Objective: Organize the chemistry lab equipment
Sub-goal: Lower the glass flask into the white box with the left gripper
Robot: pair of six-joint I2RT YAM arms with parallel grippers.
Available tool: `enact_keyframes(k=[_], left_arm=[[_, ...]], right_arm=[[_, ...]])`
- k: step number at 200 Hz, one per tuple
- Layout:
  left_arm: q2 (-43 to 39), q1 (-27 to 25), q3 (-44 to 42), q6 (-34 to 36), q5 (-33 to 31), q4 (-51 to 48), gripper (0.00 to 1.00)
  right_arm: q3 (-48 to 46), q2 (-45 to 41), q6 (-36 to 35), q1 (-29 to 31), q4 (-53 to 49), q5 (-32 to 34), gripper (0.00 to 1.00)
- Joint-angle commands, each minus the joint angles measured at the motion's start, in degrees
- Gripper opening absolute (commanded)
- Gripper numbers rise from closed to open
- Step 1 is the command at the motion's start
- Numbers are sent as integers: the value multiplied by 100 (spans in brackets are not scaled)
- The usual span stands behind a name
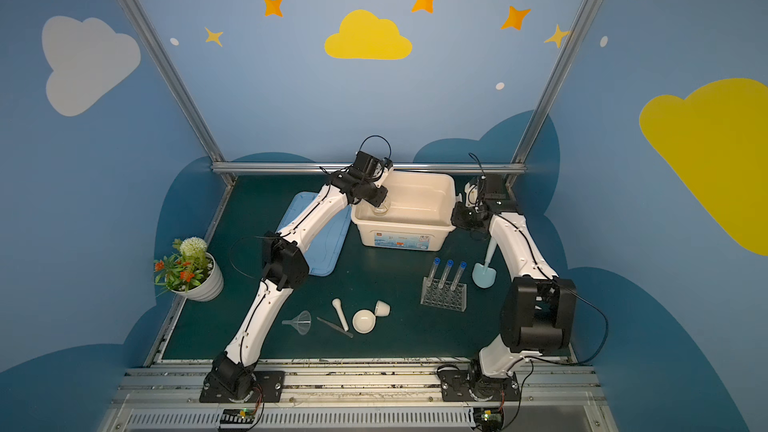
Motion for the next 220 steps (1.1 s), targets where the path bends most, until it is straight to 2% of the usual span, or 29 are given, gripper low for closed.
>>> enact_keyframes(k=[1, 77, 220], left_arm=[[191, -28, 130, 127, 24, -4, 9], [169, -111, 125, 226, -253, -211, 11], [62, -352, 191, 355, -277, -23, 11]], right_arm=[[-99, -152, 74, -1, -150, -64, 19], [-93, -210, 104, -5, -194, -28, 19], [-225, -293, 157, -4, -149, -97, 19]])
